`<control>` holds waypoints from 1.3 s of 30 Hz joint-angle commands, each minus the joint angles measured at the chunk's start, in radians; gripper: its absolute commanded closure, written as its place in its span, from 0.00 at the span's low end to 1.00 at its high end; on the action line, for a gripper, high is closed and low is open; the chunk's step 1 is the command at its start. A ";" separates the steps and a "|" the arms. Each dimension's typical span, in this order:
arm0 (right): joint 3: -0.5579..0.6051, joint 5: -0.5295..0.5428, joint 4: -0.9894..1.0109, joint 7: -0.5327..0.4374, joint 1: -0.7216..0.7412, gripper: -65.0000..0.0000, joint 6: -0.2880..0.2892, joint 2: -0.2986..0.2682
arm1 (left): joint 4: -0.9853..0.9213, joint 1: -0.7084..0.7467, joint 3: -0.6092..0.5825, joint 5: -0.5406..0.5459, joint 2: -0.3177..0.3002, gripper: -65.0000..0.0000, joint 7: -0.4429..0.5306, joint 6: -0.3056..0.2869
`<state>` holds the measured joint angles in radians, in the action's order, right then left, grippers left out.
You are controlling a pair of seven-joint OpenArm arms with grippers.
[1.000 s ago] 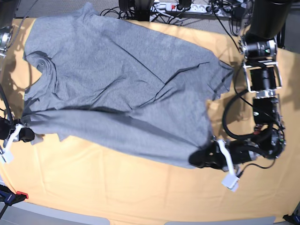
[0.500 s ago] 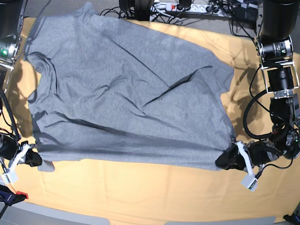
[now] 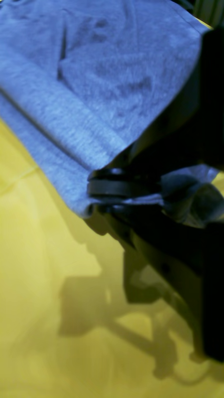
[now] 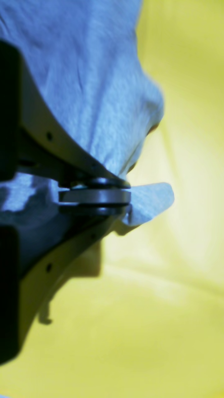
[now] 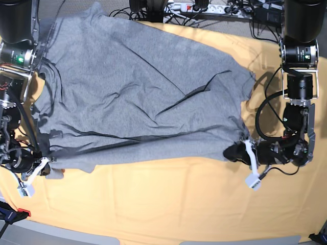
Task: Layout the t-shirt on the table in an organized manner, then fold the t-shirt properly
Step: 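Hold both hem corners and stretch the shirt taut between the grippers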
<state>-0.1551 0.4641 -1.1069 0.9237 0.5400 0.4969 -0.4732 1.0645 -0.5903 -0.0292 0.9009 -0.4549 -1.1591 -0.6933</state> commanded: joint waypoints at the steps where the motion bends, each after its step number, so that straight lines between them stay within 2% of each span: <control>1: -0.008 -0.016 -0.004 -0.019 0.031 1.00 -0.023 -0.013 | 0.010 -0.034 -0.008 0.019 -0.016 1.00 0.019 -0.005; 4: -0.008 -0.035 0.038 -0.015 0.023 1.00 -0.037 -0.003 | 0.010 -0.034 -0.044 0.019 -0.016 1.00 0.015 -0.005; 8: -0.008 -0.035 0.092 -0.027 0.024 1.00 -0.010 0.000 | 0.010 -0.039 -0.049 0.012 -0.017 1.00 0.047 -0.005; 14: -0.008 -0.036 0.109 -0.096 0.025 1.00 0.004 0.000 | 0.010 -0.042 -0.049 -0.114 -0.014 1.00 0.255 -0.005; 21: -0.008 -0.052 0.109 -0.196 0.032 1.00 -0.003 0.010 | 0.010 -0.047 -0.049 -0.241 -0.011 1.00 0.373 0.001; 24: -0.008 -0.050 0.109 -0.234 0.048 1.00 -0.003 0.013 | 0.010 -0.068 -0.049 -0.322 -0.011 1.00 0.433 0.084; 28: -0.008 -0.050 0.109 -0.248 0.081 1.00 -0.013 0.013 | 0.010 -0.123 -0.049 -0.417 -0.011 1.00 0.464 0.193; 32: -0.008 -0.046 0.109 -0.251 0.124 1.00 -0.006 0.013 | 0.010 -0.193 -0.049 -0.418 -0.011 1.00 0.464 0.208; 36: -0.008 -0.028 0.109 -0.251 0.164 1.00 0.074 0.013 | 0.010 -0.257 -0.049 -0.417 -0.011 1.00 0.463 0.208; 39: -0.008 -0.022 0.109 -0.244 0.168 1.00 0.082 0.019 | 0.009 -0.269 -0.049 -0.417 -0.010 1.00 0.448 0.208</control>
<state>-0.1551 0.4366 -0.9848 0.6994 0.6762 0.5838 -0.4397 1.0592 -0.8261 -0.0856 0.4820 -0.4519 -0.7284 -0.4938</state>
